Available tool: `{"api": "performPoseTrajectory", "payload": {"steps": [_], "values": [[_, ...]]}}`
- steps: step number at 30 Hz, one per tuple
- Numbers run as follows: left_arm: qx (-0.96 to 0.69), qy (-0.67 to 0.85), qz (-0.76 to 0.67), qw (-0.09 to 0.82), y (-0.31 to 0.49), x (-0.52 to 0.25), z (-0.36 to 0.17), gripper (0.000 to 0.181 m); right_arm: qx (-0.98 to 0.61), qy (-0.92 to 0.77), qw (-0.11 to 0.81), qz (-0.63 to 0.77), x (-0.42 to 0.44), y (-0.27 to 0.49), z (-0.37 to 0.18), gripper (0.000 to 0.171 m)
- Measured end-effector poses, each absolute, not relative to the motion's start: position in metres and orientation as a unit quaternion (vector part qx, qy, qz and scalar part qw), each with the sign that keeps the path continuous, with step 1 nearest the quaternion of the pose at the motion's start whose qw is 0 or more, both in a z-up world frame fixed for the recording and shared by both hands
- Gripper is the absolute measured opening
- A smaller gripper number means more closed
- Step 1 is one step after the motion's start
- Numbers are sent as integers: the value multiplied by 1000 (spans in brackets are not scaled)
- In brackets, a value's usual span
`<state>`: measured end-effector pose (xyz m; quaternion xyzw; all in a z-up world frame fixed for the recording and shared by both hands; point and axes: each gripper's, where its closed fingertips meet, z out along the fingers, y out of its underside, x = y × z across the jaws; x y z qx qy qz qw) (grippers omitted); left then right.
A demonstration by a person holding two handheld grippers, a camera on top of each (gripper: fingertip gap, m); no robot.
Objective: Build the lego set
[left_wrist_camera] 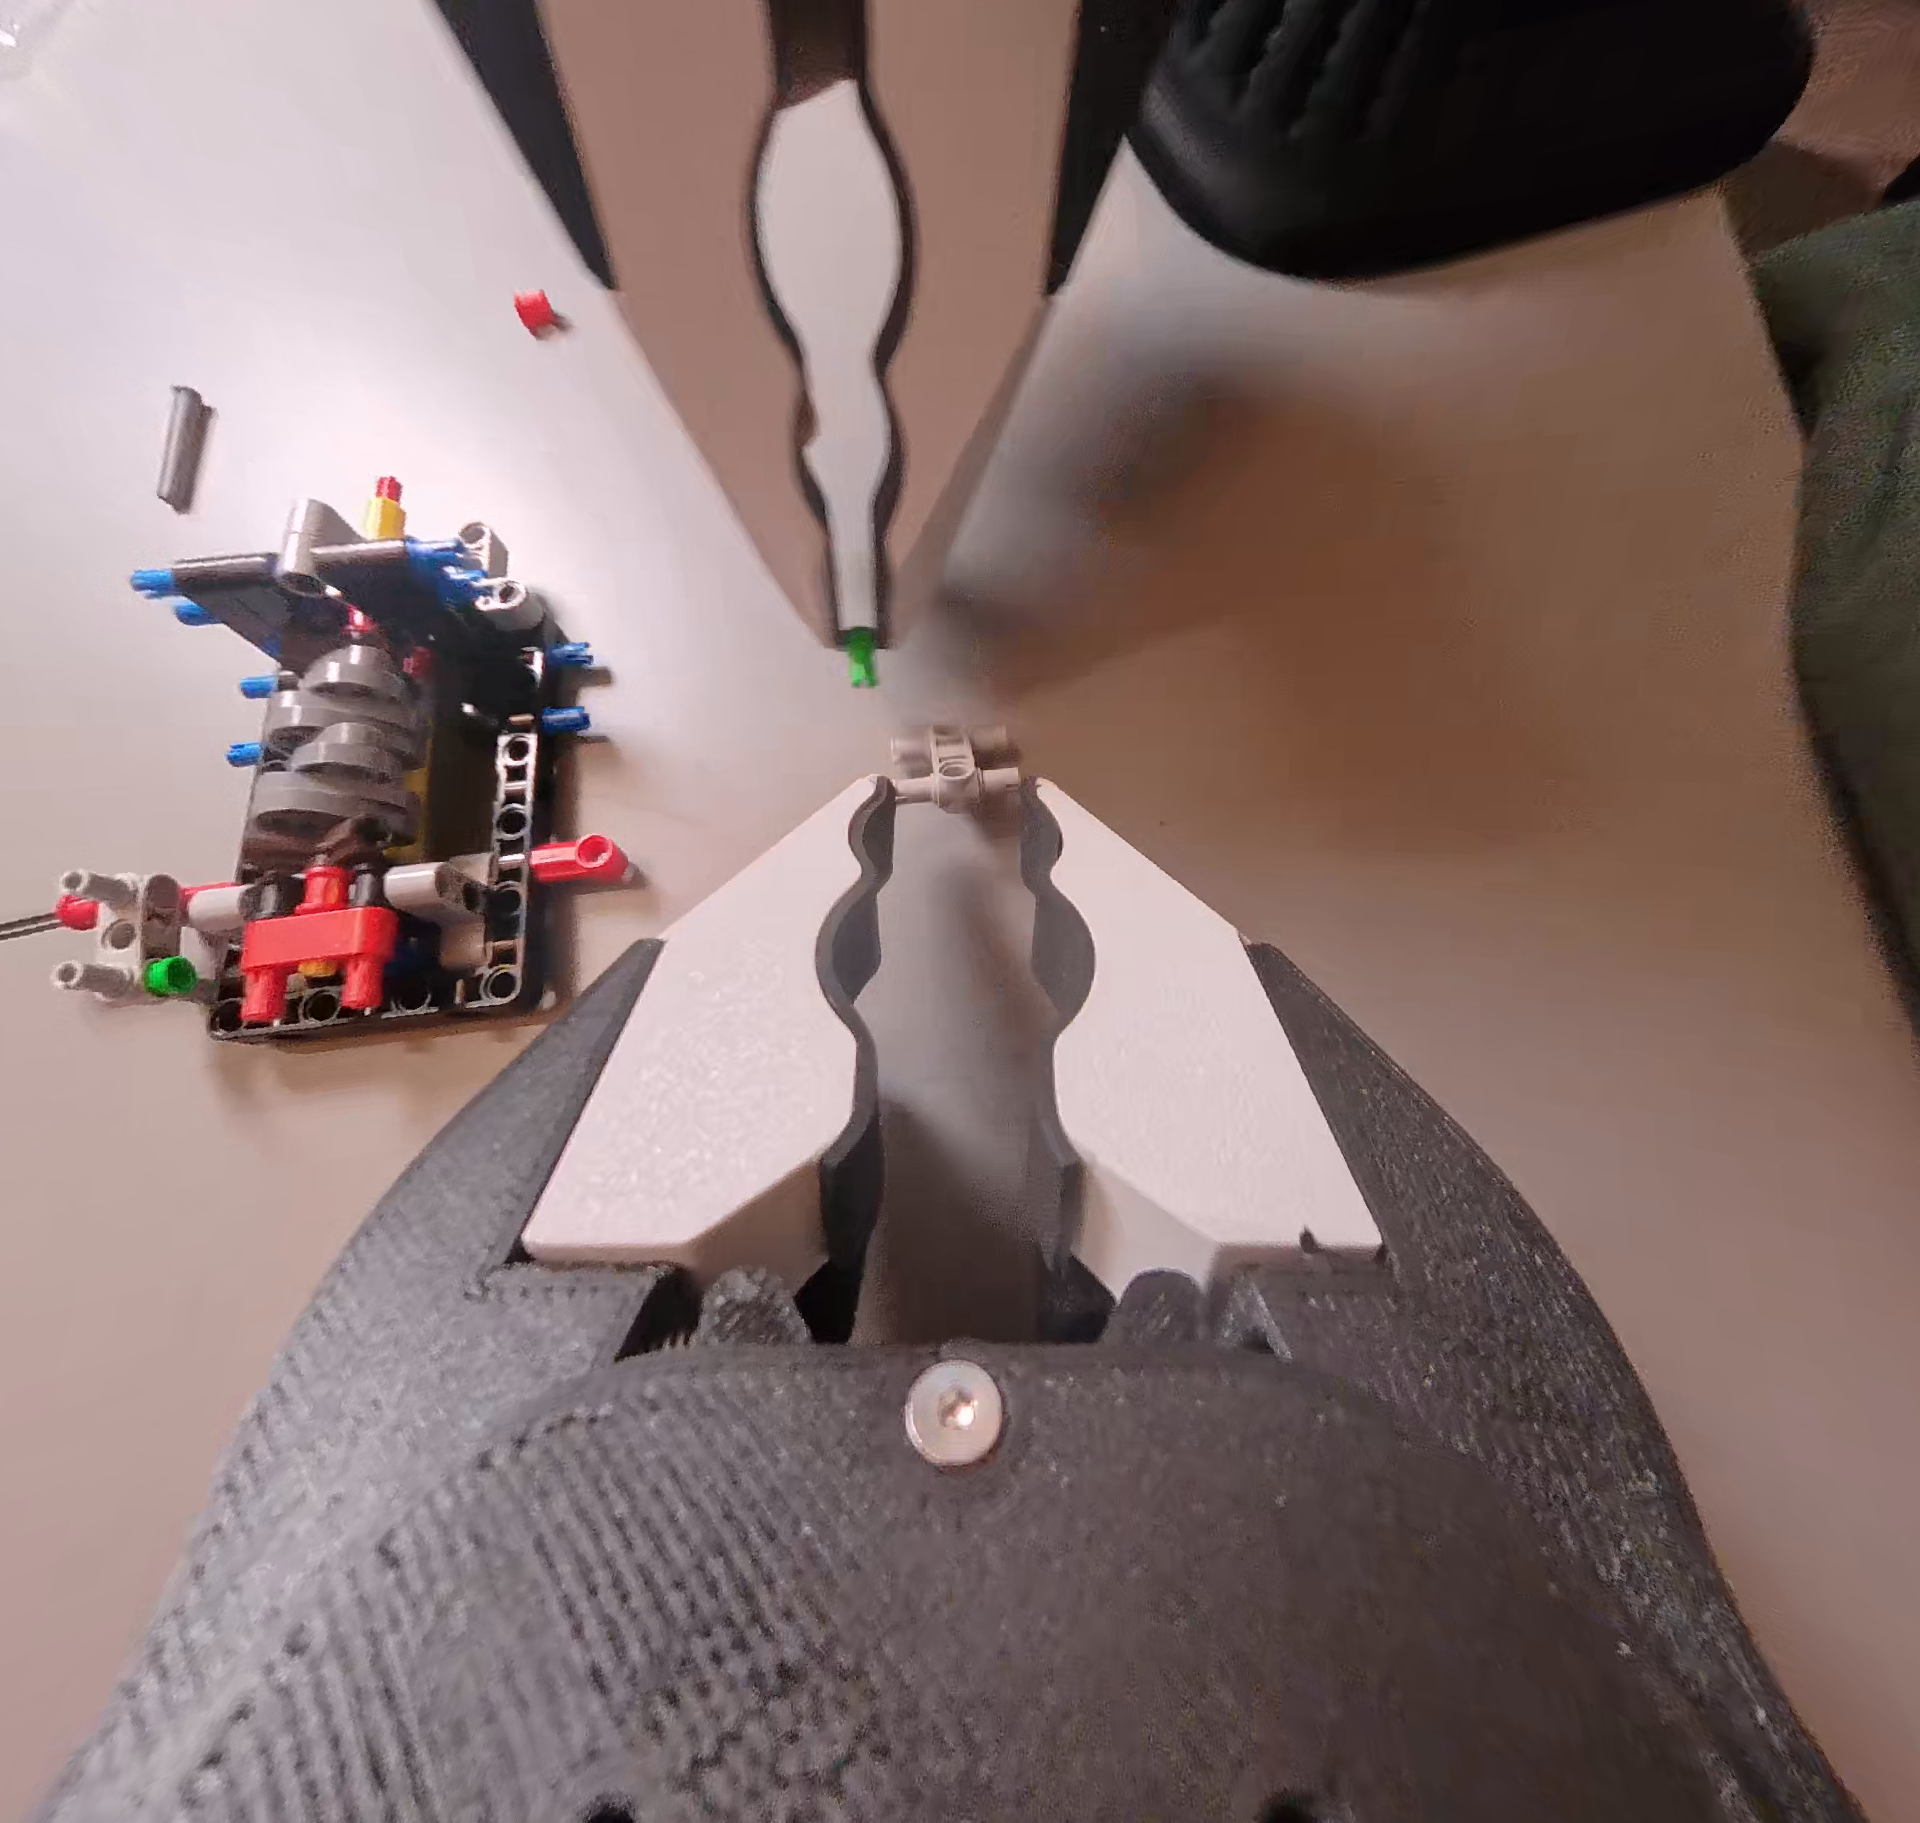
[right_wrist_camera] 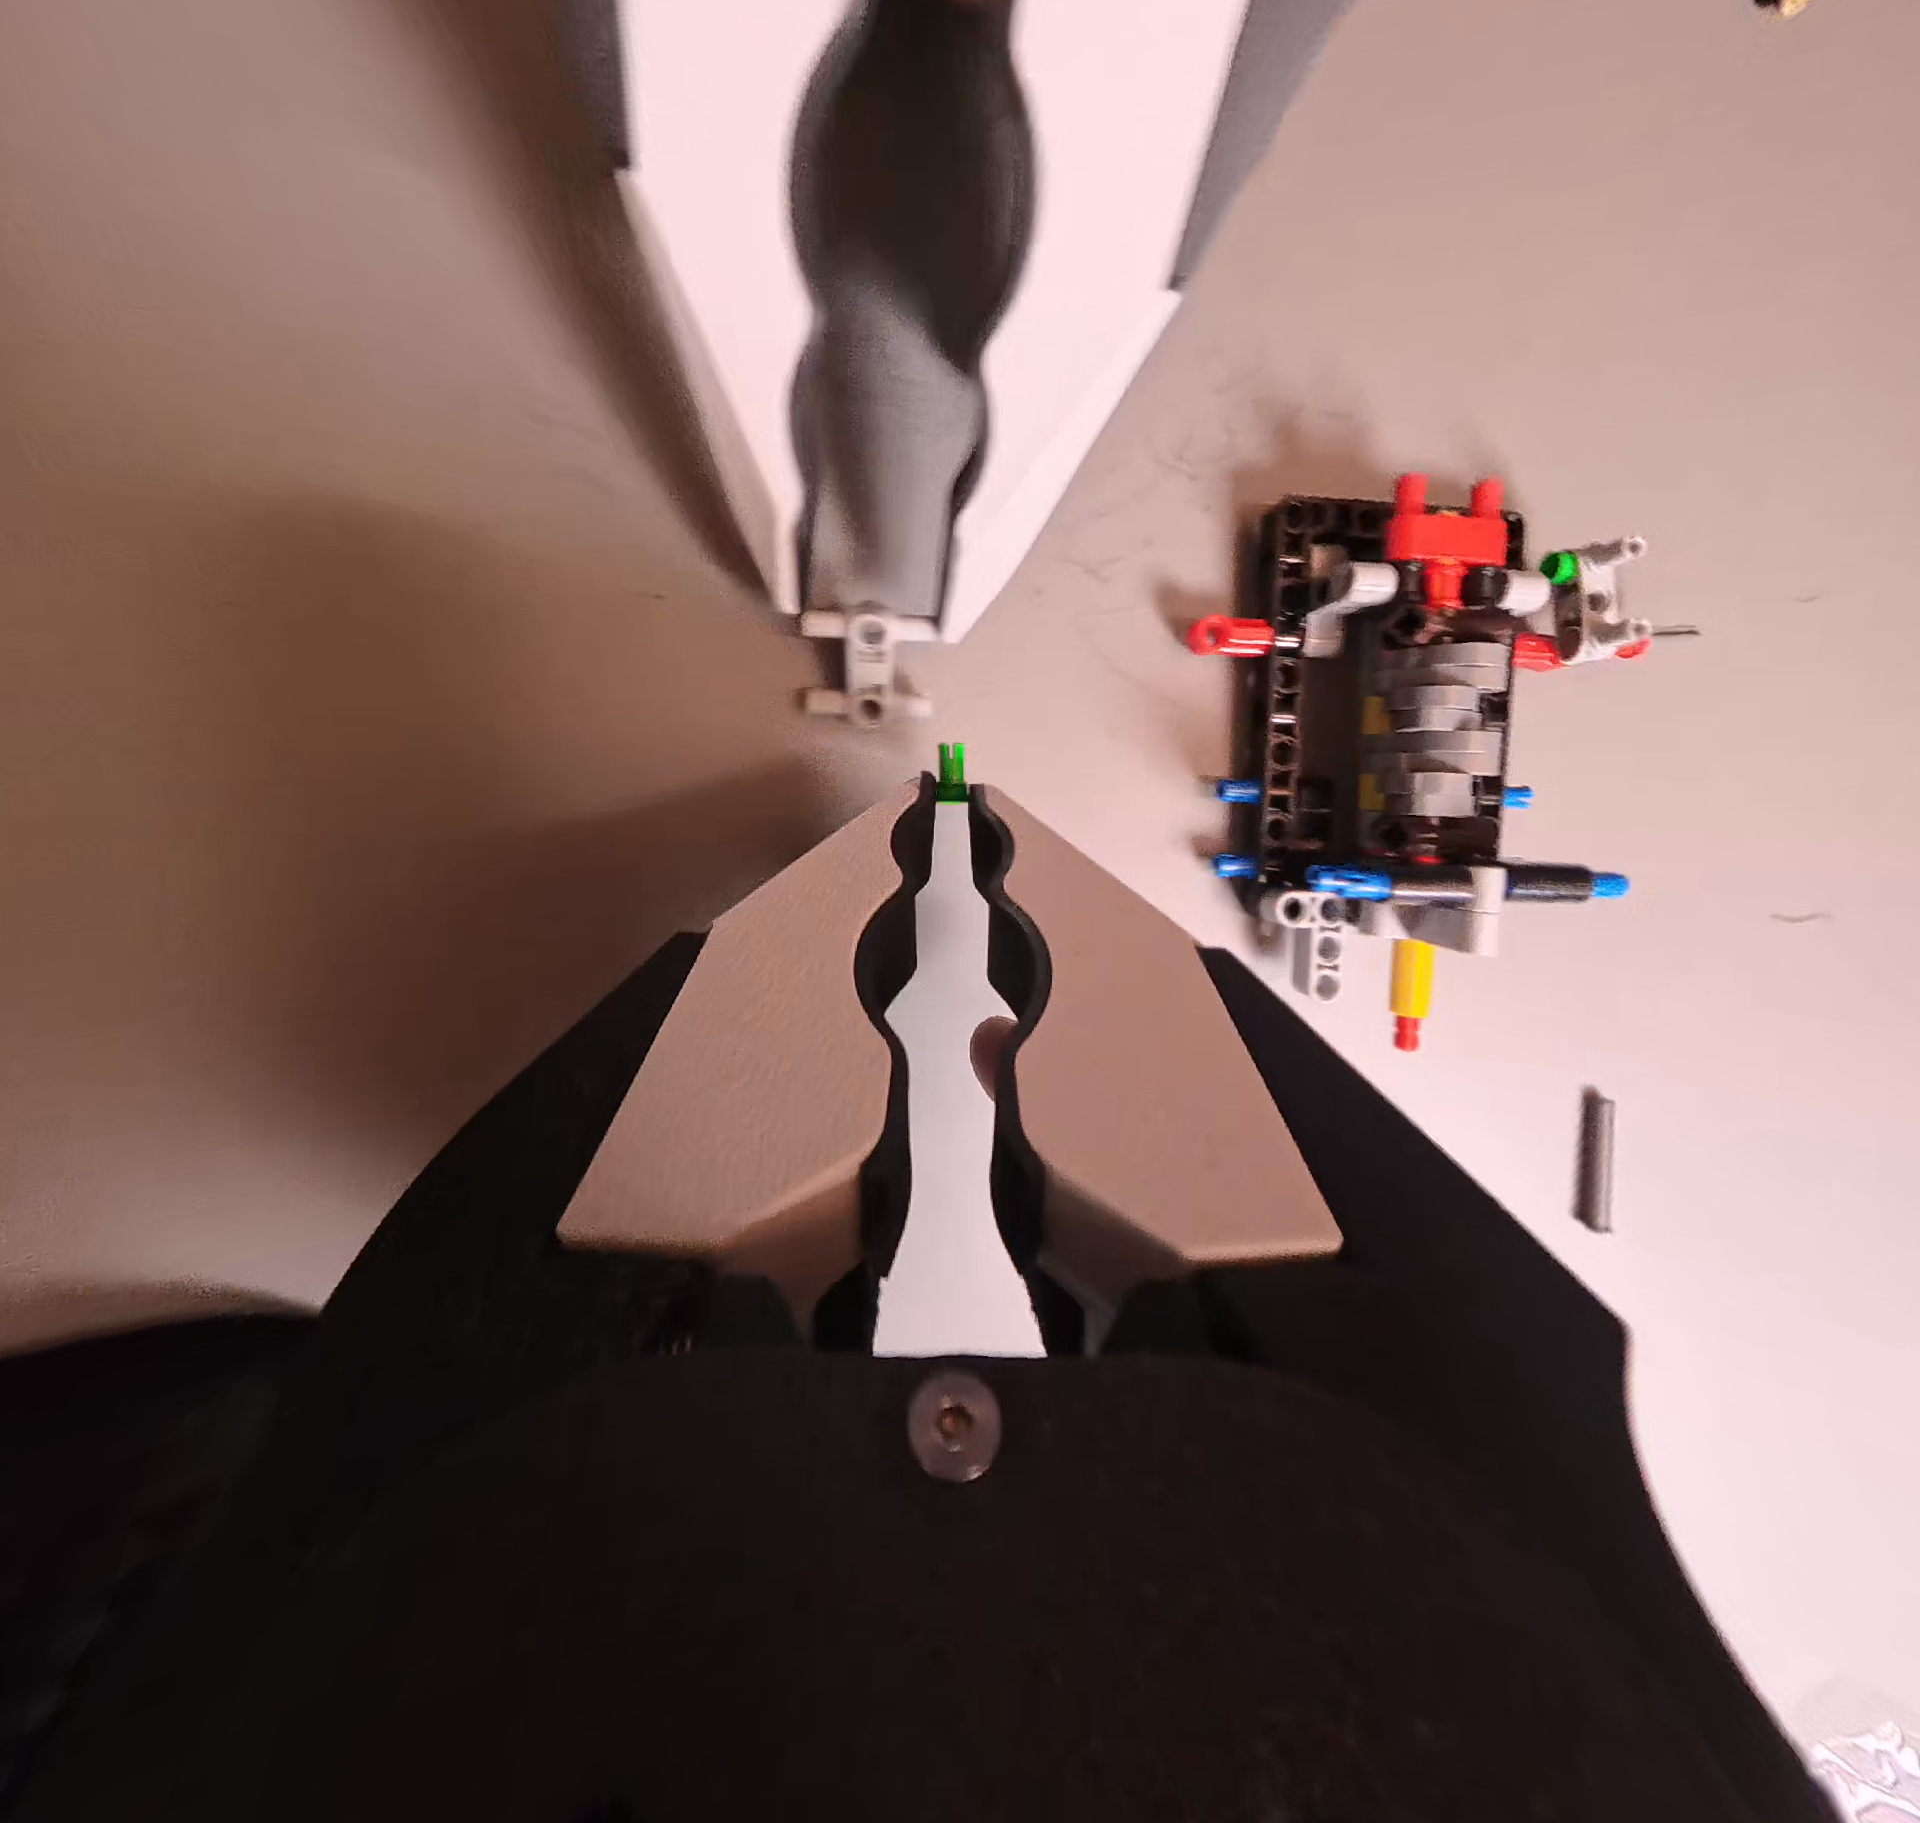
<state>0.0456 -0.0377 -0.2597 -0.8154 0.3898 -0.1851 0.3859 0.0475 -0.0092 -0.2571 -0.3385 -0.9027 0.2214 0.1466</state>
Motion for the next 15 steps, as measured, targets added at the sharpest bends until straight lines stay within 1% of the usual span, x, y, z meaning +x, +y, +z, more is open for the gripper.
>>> {"api": "performPoseTrajectory", "payload": {"steps": [1,6,11,15], "values": [[-813,383,-195,392,-37,45,-255,22,-335,-904,142,224,51,-14,-254,3],[-803,368,-239,403,-41,53,-243,22,-320,-906,147,236,52,-30,-246,3],[-821,379,-226,363,-48,49,-260,22,-325,-907,141,228,55,-32,-253,3],[-820,397,-217,349,-53,52,-265,30,-325,-908,138,224,59,-33,-256,3]]}}
